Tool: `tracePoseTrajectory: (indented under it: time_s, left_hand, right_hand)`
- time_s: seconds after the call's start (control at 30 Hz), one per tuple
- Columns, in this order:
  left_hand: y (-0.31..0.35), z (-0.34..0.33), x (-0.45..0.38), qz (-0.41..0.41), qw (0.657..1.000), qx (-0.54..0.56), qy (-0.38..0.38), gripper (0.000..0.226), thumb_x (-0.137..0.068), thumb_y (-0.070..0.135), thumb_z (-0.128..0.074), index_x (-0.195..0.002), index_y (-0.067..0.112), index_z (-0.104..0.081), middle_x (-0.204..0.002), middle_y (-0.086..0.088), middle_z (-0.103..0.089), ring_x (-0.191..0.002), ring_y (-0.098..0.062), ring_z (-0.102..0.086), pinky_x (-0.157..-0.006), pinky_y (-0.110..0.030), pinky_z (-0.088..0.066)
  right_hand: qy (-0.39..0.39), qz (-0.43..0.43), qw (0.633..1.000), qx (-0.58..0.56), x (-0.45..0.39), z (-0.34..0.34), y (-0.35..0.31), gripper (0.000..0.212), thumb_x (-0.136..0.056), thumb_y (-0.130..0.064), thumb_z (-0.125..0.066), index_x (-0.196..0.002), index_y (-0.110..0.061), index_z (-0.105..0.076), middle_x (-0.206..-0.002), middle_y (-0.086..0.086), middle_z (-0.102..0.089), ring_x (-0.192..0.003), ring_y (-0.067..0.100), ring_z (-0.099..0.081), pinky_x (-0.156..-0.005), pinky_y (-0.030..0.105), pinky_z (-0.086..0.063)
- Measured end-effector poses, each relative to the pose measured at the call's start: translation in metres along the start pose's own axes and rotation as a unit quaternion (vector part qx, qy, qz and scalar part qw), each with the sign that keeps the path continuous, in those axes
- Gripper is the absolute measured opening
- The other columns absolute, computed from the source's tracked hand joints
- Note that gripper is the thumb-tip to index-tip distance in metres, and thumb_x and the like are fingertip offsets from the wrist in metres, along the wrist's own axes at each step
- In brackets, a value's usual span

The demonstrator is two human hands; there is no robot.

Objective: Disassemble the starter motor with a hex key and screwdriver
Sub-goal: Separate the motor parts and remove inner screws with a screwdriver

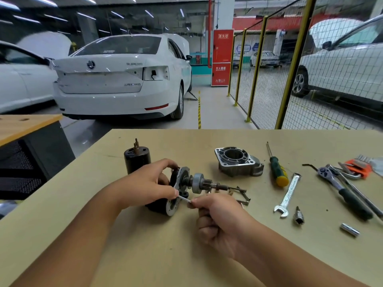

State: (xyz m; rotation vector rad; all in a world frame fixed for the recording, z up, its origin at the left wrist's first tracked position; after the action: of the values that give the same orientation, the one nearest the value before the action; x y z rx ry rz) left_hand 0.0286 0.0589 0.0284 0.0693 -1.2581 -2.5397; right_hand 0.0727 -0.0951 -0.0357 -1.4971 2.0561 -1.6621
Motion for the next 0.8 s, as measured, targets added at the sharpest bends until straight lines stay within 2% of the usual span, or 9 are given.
tracePoseTrajectory:
  time_s: [0.1, 0.17, 0.27, 0.37, 0.43, 0.5, 0.6, 0.7, 0.8]
  left_hand:
    - [0.002, 0.0, -0.001, 0.001, 1.0, -0.027, 0.011, 0.053, -0.085, 0.028, -0.078, -0.129, 0.039, -0.051, -0.088, -0.008, -0.076, -0.084, -0.032, -0.069, -0.072, -0.042, -0.053]
    - [0.002, 0.0, -0.002, -0.002, 0.999, -0.032, 0.016, 0.05, -0.09, 0.022, -0.077, -0.129, 0.039, -0.051, -0.087, -0.008, -0.076, -0.084, -0.032, -0.069, -0.071, -0.04, -0.053]
    - [0.001, 0.001, -0.004, -0.002, 0.999, -0.031, 0.017, 0.048, -0.09, 0.023, -0.077, -0.127, 0.039, -0.051, -0.088, -0.006, -0.077, -0.09, -0.03, -0.07, -0.075, -0.042, -0.055]
    - [-0.002, 0.001, -0.004, 0.001, 1.0, -0.015, 0.015, 0.051, -0.083, 0.032, -0.078, -0.126, 0.041, -0.051, -0.09, -0.006, -0.078, -0.093, -0.03, -0.071, -0.078, -0.043, -0.055]
    - [-0.002, 0.001, -0.003, 0.0, 1.0, -0.007, 0.01, 0.054, -0.085, 0.034, -0.078, -0.132, 0.04, -0.05, -0.091, -0.005, -0.078, -0.093, -0.028, -0.072, -0.079, -0.038, -0.054]
    - [-0.003, 0.002, -0.003, -0.003, 1.0, -0.01, 0.007, 0.055, -0.092, 0.03, -0.077, -0.139, 0.036, -0.049, -0.091, -0.003, -0.078, -0.093, -0.028, -0.072, -0.083, -0.039, -0.055]
    - [-0.004, 0.004, -0.003, -0.002, 1.0, -0.015, 0.01, 0.055, -0.096, 0.028, -0.074, -0.144, 0.033, -0.047, -0.092, -0.002, -0.078, -0.091, -0.029, -0.07, -0.082, -0.044, -0.054]
    - [-0.007, 0.005, -0.003, 0.003, 1.0, -0.013, 0.014, 0.055, -0.097, 0.027, -0.073, -0.146, 0.032, -0.048, -0.098, -0.004, -0.078, -0.104, -0.035, -0.069, -0.093, -0.055, -0.054]
    - [-0.009, 0.006, -0.003, 0.006, 1.0, -0.014, 0.015, 0.057, -0.097, 0.027, -0.073, -0.148, 0.032, -0.047, -0.099, -0.003, -0.079, -0.107, -0.033, -0.069, -0.099, -0.056, -0.052]
  right_hand:
    - [0.011, 0.053, 0.997, 0.063, 0.002, 0.002, -0.009, 0.009, -0.096, -0.006, -0.057, -0.096, -0.014, -0.053, -0.056, -0.003, -0.027, -0.043, 0.01, -0.021, -0.038, 0.017, -0.019]
    - [0.036, 0.136, 0.971, 0.192, 0.005, 0.006, -0.024, 0.014, -0.095, -0.011, -0.061, -0.082, -0.013, -0.057, -0.054, -0.003, -0.033, -0.043, 0.014, -0.028, -0.042, 0.021, -0.025]
    - [0.056, 0.269, 0.883, 0.381, 0.013, -0.001, -0.05, 0.018, -0.094, -0.017, -0.063, -0.08, -0.007, -0.059, -0.059, -0.004, -0.042, -0.052, 0.014, -0.038, -0.053, 0.028, -0.033]
    - [0.042, 0.342, 0.815, 0.467, 0.02, -0.01, -0.063, 0.022, -0.095, -0.018, -0.065, -0.075, -0.023, -0.058, -0.063, -0.009, -0.049, -0.053, 0.006, -0.04, -0.054, 0.024, -0.034]
    - [0.044, 0.385, 0.758, 0.525, 0.026, -0.015, -0.067, 0.021, -0.095, -0.018, -0.065, -0.078, -0.027, -0.057, -0.067, -0.007, -0.055, -0.057, 0.009, -0.045, -0.056, 0.031, -0.039]
    - [0.046, 0.415, 0.721, 0.554, 0.03, -0.018, -0.069, 0.018, -0.094, -0.016, -0.065, -0.082, -0.027, -0.057, -0.066, -0.007, -0.055, -0.058, 0.013, -0.047, -0.058, 0.037, -0.042]
    - [0.044, 0.414, 0.716, 0.56, 0.028, -0.018, -0.07, 0.022, -0.095, -0.017, -0.064, -0.081, -0.031, -0.054, -0.06, -0.011, -0.05, -0.053, 0.011, -0.046, -0.05, 0.025, -0.035]
    - [0.037, 0.364, 0.746, 0.557, 0.018, -0.014, -0.065, 0.016, -0.098, -0.026, -0.061, -0.082, -0.024, -0.061, -0.061, -0.009, -0.05, -0.052, 0.006, -0.045, -0.048, 0.02, -0.034]
    - [0.024, 0.308, 0.782, 0.541, 0.006, -0.006, -0.058, 0.028, -0.1, -0.032, -0.059, -0.082, -0.013, -0.069, -0.056, -0.009, -0.046, -0.048, 0.004, -0.04, -0.047, 0.02, -0.027]
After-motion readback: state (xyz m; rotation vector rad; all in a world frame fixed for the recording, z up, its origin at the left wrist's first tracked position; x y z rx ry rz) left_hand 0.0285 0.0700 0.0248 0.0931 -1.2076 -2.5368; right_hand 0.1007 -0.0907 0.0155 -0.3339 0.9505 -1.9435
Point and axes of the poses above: each hand's wrist, its own x-axis away from the middle knuckle, its own z-axis out of the back of the hand, y = z × x, the point moved 9 cm from there along -x, towards the middle knuckle
